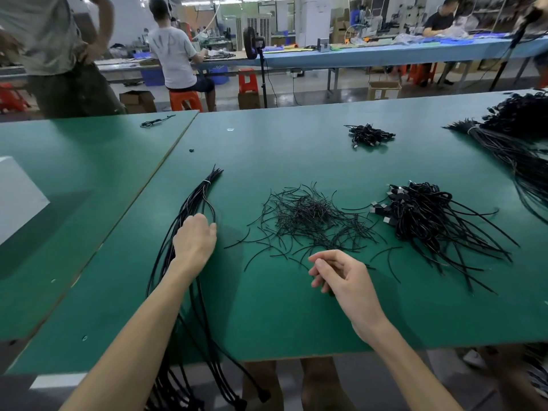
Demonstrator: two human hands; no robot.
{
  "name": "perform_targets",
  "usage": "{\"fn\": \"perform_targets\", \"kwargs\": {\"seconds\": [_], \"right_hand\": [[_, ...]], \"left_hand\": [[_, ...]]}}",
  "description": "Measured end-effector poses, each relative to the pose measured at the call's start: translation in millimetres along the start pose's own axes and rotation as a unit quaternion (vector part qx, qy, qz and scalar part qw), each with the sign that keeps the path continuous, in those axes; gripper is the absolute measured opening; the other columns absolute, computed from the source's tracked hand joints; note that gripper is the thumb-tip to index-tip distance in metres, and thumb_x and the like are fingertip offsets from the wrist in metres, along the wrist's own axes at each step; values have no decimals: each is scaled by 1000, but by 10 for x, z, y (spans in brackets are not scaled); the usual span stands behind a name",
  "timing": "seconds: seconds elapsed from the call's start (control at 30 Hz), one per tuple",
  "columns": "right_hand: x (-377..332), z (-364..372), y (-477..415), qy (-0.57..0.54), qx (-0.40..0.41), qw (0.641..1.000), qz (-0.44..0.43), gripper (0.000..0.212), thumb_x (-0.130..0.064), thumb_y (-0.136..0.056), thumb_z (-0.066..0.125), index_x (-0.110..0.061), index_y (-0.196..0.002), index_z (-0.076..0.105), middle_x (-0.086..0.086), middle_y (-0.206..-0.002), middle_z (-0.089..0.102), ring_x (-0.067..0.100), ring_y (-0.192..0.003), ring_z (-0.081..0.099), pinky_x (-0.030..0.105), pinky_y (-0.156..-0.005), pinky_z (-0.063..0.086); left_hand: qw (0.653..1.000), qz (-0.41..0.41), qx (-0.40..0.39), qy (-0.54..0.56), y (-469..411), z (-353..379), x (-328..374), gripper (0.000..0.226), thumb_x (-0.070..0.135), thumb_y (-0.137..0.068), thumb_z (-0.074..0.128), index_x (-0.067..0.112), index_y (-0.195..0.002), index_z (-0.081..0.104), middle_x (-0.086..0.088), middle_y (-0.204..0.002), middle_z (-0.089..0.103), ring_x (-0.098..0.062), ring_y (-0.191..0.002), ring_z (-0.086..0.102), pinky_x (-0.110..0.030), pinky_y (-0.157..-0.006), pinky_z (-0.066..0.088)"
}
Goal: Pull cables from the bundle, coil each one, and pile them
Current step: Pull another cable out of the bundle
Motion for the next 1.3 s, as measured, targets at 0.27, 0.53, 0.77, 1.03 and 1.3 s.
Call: {"fn": "perform_targets", "kwargs": {"seconds": [0.27, 0.53, 0.77, 1.03, 1.3], "right_hand": [[11, 4, -11, 2, -7, 1000, -2, 15, -8, -101, 61, -17, -101, 73, 2, -85, 75, 17, -73, 71, 25, -64, 55], [-64, 211, -64, 83, -71, 994, -3, 12, -28, -102, 61, -24, -112, 67, -9, -95, 76, 9, -78, 73, 19, -70, 54], [-214, 1088, -330, 47, -187, 978, 79, 67, -47, -103, 53, -14, -157, 32, -4, -123, 69, 12, -93, 74, 22, -86, 54], [-219, 1646, -475, -87, -78, 982, 145, 31, -28, -104, 57, -8, -128, 57, -1, -95, 67, 4, -71, 65, 18, -57, 51], [-167, 1567, -456, -93, -74, 987, 105, 22, -18, -102, 53, -9, -90, 69, -6, -63, 49, 9, -51, 40, 26, -51, 37]], "left_hand": [[892, -105, -42, 438, -95, -192, 189, 45, 20, -99, 60, 17, -59, 40, 4, -48, 37, -19, -46, 32, -27, -51, 33], [845, -83, -241, 470, -37, -6, 120, 28, 28, -95, 72, 0, -100, 72, -2, -75, 69, -11, -55, 60, -25, -56, 54], [827, -38, -195, 527, 50, 53, 37, 16, 23, -94, 74, 7, -93, 69, -2, -72, 64, -13, -52, 55, -21, -46, 43], [937, 142, -68, 311, 6, 4, -72, 10, 12, -91, 77, 22, -93, 78, 0, -95, 72, -15, -83, 63, -34, -83, 49], [987, 90, -130, -31, -82, 225, -112, 98, 71, -95, 47, 16, -165, 5, 2, -173, -6, -19, -158, -12, -58, -121, -12]]}}
Point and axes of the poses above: each hand's wrist, its own y-axis away from the middle knuckle, its own z-axis out of the palm, x = y × z, the point moved 2 cm from there along -y, towards the middle knuckle
